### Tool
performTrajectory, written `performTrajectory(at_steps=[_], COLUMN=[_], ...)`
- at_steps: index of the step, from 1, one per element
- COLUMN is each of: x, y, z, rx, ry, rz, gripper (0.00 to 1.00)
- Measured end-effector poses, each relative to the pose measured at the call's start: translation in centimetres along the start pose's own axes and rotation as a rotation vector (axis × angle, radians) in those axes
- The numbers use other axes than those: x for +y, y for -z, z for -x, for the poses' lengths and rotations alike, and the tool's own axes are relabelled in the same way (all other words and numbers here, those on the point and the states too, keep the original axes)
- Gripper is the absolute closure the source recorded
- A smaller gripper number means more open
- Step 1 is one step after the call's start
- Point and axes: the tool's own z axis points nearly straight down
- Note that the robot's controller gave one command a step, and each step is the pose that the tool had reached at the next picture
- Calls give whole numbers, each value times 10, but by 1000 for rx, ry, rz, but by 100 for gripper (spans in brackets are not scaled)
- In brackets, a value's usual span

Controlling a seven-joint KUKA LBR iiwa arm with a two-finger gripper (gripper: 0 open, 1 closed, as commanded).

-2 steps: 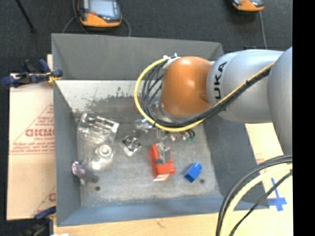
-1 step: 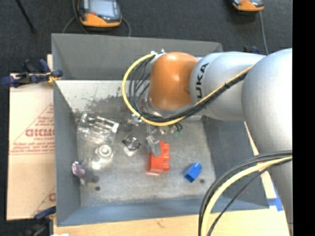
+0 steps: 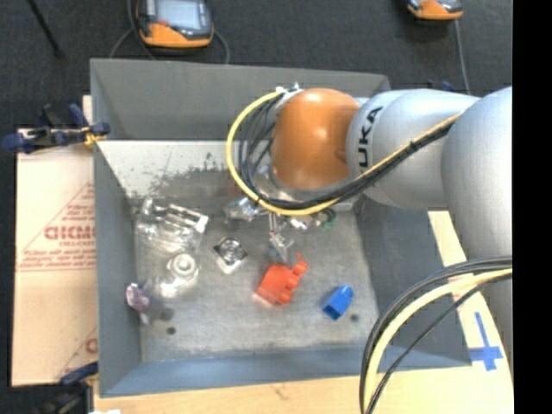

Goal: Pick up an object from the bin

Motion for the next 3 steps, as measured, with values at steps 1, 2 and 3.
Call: performTrajectory(at_steps=[1, 2, 3], x=[35, 39, 49], y=[1, 0, 167], z=[18, 20, 27], rx=[7, 0, -2], ry=[354, 352, 488], rz=[-5, -1, -2], gripper=[0, 100, 100])
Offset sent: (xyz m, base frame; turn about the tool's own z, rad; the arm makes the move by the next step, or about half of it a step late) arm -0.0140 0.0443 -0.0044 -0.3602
